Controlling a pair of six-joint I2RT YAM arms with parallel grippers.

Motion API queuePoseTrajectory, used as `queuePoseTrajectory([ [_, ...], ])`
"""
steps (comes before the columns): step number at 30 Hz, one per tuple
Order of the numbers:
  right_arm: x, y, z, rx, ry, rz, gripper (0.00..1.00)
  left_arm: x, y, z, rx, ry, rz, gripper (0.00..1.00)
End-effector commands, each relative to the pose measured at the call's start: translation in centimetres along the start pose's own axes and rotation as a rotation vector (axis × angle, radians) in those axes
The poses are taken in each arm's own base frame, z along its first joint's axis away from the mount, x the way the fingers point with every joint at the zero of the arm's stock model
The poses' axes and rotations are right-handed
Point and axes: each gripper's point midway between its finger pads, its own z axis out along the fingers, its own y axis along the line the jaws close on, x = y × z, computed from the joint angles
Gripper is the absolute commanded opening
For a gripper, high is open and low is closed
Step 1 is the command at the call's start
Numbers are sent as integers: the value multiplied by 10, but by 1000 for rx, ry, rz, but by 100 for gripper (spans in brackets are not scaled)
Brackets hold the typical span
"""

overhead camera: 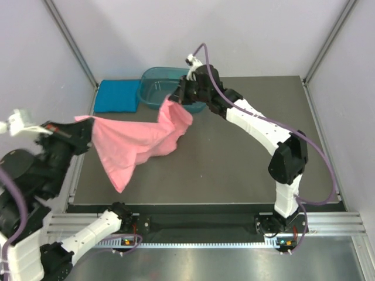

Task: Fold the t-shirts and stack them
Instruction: Flatten the tshirt out

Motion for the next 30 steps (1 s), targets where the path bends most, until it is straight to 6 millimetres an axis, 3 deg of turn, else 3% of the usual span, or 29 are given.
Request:
queuePoseTrajectory([
  [1, -36, 67, 18, -221, -89, 22, 0, -34, 0, -28, 31, -89, -40, 0],
  [2, -55, 84, 13, -263, -127, 17, 0, -30, 0, -29, 42, -72, -45, 0],
  [3, -56, 88, 15, -274, -121, 31, 0, -21, -4, -31, 69, -43, -74, 0],
  [4, -55, 81, 21, -262, -106, 41, 0, 8, -3, -19, 72, 36, -58, 0],
  [5, -58, 77, 18, -240, -109, 43, 4, 22, -11, -11, 113, 71, -74, 0],
  [6, -60, 60, 20, -177, -115, 41, 13, 48, -26, -7, 190, 167, -114, 0],
  [7, -62, 51, 12, -143, -113, 42, 25, 97, -21, 12, 170, 287, -108, 0],
  [8, -50, 14, 11, -56, -65, 67, 27, 109, -35, 23, 233, 309, -150, 0],
  [9, -57, 3, -5, -20, -76, 65, 31, 136, -43, 33, 258, 388, -195, 0],
  [10, -52, -20, -13, 37, -59, 84, 35, 182, -41, 39, 281, 517, -205, 0],
  [11, -33, -72, -25, 159, 7, 136, 38, 186, -53, 50, 337, 505, -238, 0],
  [13, -31, -112, -64, 284, 25, 129, 43, 227, -54, 66, 337, 596, -248, 0],
  [14, -11, -153, -87, 390, 83, 162, 45, 234, -58, 72, 341, 604, -241, 0],
  [15, -4, -170, -104, 436, 104, 130, 47, 250, -64, 88, 340, 619, -211, 0],
  [16, -10, -181, -132, 471, 80, 129, 48, 257, -80, 87, 379, 640, -188, 0],
  [17, 14, -193, -144, 497, 140, 144, 49, 267, -87, 93, 380, 653, -165, 0],
  [18, 27, -198, -157, 502, 185, 127, 49, 297, -90, 106, 361, 709, -127, 0],
  [19, 27, -193, -175, 505, 167, 111, 52, 303, -112, 107, 415, 717, -127, 0],
  [20, 50, -200, -184, 526, 210, 117, 53, 315, -123, 109, 443, 751, -132, 0],
  [21, 58, -202, -194, 542, 212, 115, 56, 347, -125, 119, 425, 808, -123, 0],
  [22, 57, -194, -209, 535, 172, 107, 59, 347, -147, 123, 482, 801, -135, 0],
  [23, 79, -203, -217, 550, 201, 146, 59, 358, -155, 125, 506, 835, -125, 0],
  [24, 86, -202, -223, 544, 194, 175, 59, 389, -155, 134, 485, 891, -102, 0],
  [25, 85, -197, -233, 517, 158, 189, 59, 381, -183, 137, 550, 887, -110, 0],
  [26, 106, -201, -236, 518, 188, 216, 59, 387, -193, 140, 574, 910, -104, 0],
  [27, 108, -198, -242, 516, 173, 210, 60, 416, -197, 140, 578, 976, -70, 0],
  [28, 113, -202, -246, 531, 172, 214, 60, 397, -228, 147, 641, 934, -71, 5],
  [29, 124, -208, -250, 552, 185, 227, 60, 403, -230, 147, 631, 965, -48, 13],
  [30, 125, -210, -254, 561, 178, 229, 60, 414, -229, 153, 618, 982, -11, 36],
])
